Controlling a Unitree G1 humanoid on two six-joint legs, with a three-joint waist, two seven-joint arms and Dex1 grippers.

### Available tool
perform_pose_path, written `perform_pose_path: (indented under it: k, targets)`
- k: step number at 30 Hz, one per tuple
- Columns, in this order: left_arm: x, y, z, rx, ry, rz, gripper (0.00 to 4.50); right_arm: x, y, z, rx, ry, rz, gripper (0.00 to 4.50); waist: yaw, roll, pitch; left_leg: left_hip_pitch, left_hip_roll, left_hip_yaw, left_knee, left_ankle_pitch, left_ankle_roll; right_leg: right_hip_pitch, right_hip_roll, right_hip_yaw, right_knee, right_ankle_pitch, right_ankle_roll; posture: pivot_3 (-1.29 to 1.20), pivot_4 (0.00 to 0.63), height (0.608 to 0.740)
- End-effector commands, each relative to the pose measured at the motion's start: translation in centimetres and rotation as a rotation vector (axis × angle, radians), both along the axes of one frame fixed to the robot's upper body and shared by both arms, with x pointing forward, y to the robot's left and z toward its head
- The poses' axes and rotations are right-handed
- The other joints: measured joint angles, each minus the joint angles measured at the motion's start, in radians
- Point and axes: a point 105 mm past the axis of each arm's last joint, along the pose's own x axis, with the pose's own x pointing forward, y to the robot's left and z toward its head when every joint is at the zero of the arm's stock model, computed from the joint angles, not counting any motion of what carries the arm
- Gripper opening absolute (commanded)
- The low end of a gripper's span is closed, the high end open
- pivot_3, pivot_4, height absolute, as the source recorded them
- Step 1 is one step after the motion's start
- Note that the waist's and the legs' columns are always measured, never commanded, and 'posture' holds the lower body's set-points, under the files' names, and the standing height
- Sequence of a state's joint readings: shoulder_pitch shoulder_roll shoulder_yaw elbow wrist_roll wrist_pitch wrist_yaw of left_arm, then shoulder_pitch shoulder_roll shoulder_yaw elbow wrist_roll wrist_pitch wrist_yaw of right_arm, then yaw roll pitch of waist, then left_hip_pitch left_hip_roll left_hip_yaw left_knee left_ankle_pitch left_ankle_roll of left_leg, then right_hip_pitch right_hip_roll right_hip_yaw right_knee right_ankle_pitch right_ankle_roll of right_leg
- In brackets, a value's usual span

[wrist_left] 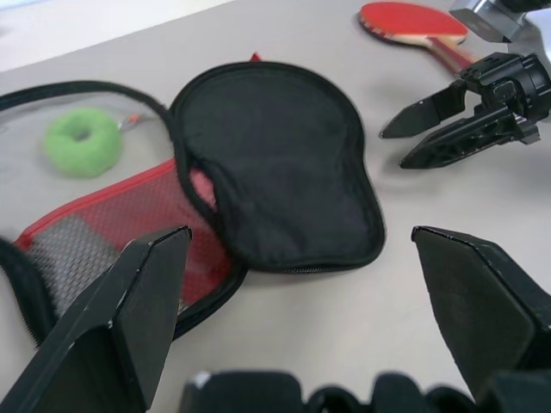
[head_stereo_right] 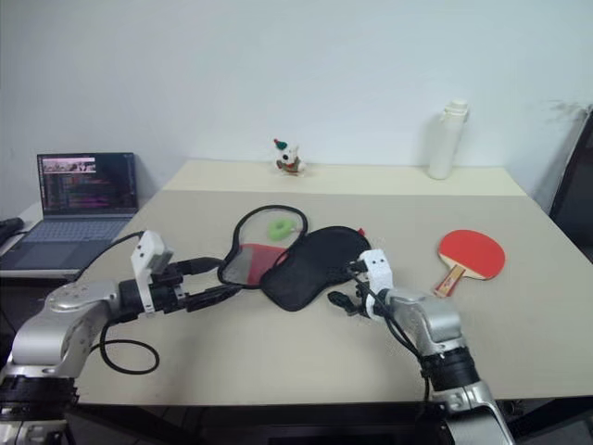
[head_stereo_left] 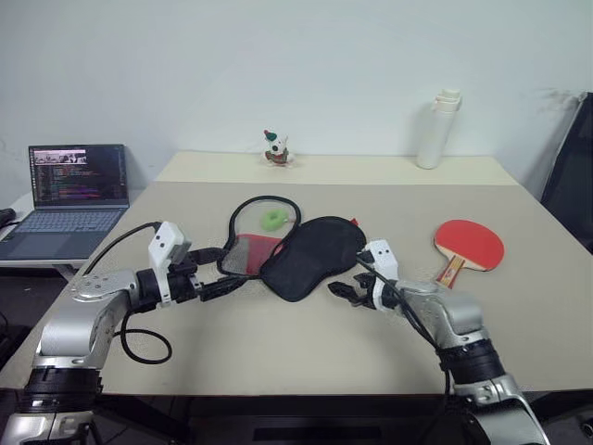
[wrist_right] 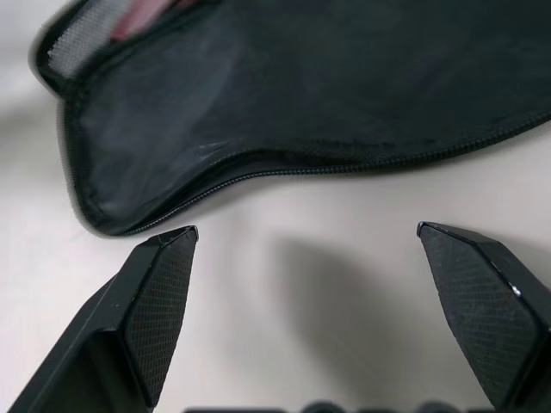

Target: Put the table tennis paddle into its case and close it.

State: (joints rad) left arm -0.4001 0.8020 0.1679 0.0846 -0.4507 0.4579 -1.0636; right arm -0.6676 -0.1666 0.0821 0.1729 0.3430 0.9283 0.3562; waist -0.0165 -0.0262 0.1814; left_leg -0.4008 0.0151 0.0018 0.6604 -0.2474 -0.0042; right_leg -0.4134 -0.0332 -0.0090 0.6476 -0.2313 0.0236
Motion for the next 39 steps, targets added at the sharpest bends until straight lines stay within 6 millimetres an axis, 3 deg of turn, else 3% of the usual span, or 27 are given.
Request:
perform_pose_path:
  k: [1, 9, 16, 19, 21, 25, 30, 39]
  targets:
    - [-0.1, -0.2, 1.3, 0.028, -0.054, -0.025, 4.5, 1.0, 1.5, 0.5, 0.009, -0.027, 0.003, 4.49, -0.005, 0.0, 0.0, 0.0, 0.0, 0.0, 0.0, 0.0, 0.0, 0.0, 0.0, 0.0, 0.0, 0.0, 0.0, 0.0, 0.15, 0.74]
    - [-0.4, -0.2, 1.0, 0.035, -0.051, -0.027, 4.5, 1.2, 6.1, 1.1, 0.115, 0.01, 0.068, 4.49, -0.025, 0.0, 0.0, 0.001, 0.002, 0.001, 0.0, 0.0, 0.0, 0.0, 0.0, 0.001, 0.001, 0.002, -0.003, 0.0, 0.15, 0.74]
    - [-0.3, -0.3, 0.8, 0.04, -0.051, -0.024, 4.5, 0.7, 8.3, 1.4, 0.178, 0.052, 0.091, 4.49, -0.027, 0.0, 0.0, 0.0, 0.012, 0.001, -0.001, 0.0, 0.0, -0.003, 0.01, 0.001, 0.001, 0.003, -0.007, 0.0, 0.15, 0.74]
    - [-0.3, -0.4, 0.7, 0.04, -0.053, -0.024, 4.5, 0.2, 8.9, 1.2, 0.193, 0.072, 0.095, 3.9, -0.027, 0.0, 0.0, -0.001, 0.013, 0.002, -0.002, 0.0, 0.0, -0.006, 0.011, 0.002, 0.002, 0.003, -0.009, 0.0, 0.15, 0.74]
    - [-0.3, -0.6, 0.7, 0.04, -0.054, -0.027, 4.5, 0.1, 9.0, 1.0, 0.209, 0.087, 0.086, 3.21, -0.027, 0.0, 0.0, -0.001, 0.013, 0.002, -0.002, 0.0, 0.0, -0.007, 0.011, 0.002, 0.003, 0.003, -0.009, 0.0, 0.15, 0.74]
    - [-0.1, -0.9, 0.7, 0.039, -0.06, -0.037, 4.5, 0.1, 8.4, 1.0, 0.243, 0.117, 0.051, 1.81, -0.024, 0.0, 0.0, -0.001, 0.013, 0.002, -0.003, 0.0, -0.001, -0.007, 0.011, 0.002, 0.003, 0.003, -0.009, 0.0, 0.15, 0.74]
    - [-0.1, -1.8, 0.8, 0.037, -0.074, -0.063, 4.5, 0.1, 6.1, 1.1, 0.272, 0.15, 0.008, 0.08, -0.017, 0.0, 0.0, -0.001, 0.013, 0.002, -0.003, 0.0, -0.001, -0.007, 0.011, 0.002, 0.003, 0.003, -0.01, 0.0, 0.15, 0.74]
    - [-0.6, -4.7, 0.7, 0.024, -0.086, -0.158, 4.5, -1.5, 0.5, 0.8, 0.235, 0.209, -0.034, 0.01, -0.011, 0.0, 0.0, -0.002, 0.012, 0.003, -0.004, 0.0, -0.001, -0.007, 0.012, 0.002, 0.001, 0.003, -0.01, 0.0, 0.15, 0.74]
